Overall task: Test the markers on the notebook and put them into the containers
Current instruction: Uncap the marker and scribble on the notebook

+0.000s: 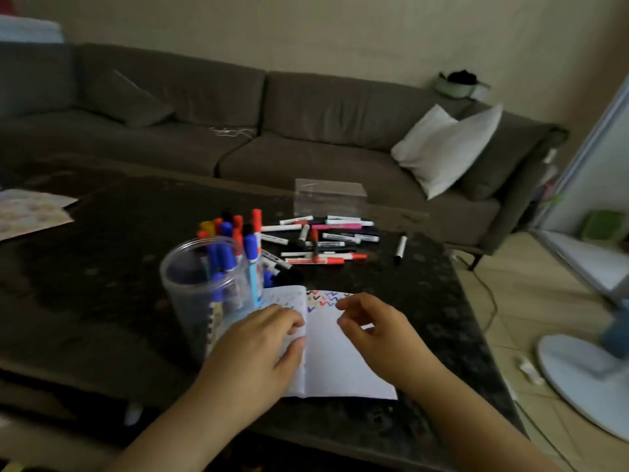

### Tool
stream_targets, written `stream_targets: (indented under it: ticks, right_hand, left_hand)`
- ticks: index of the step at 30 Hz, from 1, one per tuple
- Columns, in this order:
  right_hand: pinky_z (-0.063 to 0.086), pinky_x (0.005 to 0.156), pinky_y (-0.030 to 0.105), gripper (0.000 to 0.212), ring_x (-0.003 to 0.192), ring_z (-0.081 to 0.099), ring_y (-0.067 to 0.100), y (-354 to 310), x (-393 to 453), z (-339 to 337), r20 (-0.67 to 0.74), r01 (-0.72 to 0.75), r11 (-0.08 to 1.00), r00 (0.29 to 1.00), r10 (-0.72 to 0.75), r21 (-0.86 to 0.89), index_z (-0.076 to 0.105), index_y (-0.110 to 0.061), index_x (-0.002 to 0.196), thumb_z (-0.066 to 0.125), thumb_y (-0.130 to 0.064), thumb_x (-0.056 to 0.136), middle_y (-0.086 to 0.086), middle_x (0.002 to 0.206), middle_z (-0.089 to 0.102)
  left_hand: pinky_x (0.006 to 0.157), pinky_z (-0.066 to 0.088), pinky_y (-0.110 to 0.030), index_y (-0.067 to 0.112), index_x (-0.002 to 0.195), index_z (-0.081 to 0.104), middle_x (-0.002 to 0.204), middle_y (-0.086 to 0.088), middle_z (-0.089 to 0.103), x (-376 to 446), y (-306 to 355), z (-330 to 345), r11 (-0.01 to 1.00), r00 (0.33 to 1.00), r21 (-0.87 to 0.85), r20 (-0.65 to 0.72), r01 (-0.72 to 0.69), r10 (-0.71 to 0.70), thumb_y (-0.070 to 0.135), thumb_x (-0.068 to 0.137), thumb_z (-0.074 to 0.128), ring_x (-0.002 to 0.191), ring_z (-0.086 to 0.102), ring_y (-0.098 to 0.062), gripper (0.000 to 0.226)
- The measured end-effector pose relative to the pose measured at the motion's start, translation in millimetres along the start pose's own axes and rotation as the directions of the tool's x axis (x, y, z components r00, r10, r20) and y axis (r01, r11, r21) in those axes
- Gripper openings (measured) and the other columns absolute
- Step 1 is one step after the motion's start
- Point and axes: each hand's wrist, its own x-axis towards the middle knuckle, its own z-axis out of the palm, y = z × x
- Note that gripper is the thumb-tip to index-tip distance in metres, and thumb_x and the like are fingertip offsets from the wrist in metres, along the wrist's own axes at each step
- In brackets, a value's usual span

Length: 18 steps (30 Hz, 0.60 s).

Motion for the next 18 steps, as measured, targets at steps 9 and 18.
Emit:
stream_targets:
  ticks: [9,18]
  right_hand:
    - [0.045,0.083,0.018,0.035,0.099,0.057,0.008,70.0,78.1,-0.1,-0.023,-0.129,0.971,0.992,0.127,-0.203,0.053,-0.023,0.128,0.056,-0.026,0.094,-0.003,0.12,0.058]
    - [0.031,0.111,0.04,0.049,0.135,0.03,0.026,92.6,182.8,30.9,0.012,-0.014,0.886,1.0,0.022,-0.463,0.038,-0.016,0.142,0.051,-0.025,0.096,0.006,0.147,0.036]
  left_hand:
    - [0.081,0.04,-0.017,0.026,0.117,0.052,0.114,0.011,0.055,75.7,-11.0,68.7,1.0,0.997,-0.009,0.081,0.006,-0.005,0.029,0.094,0.046,0.1,0.05,-0.005,0.023]
    - [0.079,0.041,-0.018,0.026,0.12,0.052,0.116,0.011,0.053,94.9,-37.1,100.9,0.993,0.992,-0.051,0.07,0.111,-0.107,0.031,0.094,0.046,0.101,0.05,-0.005,0.027]
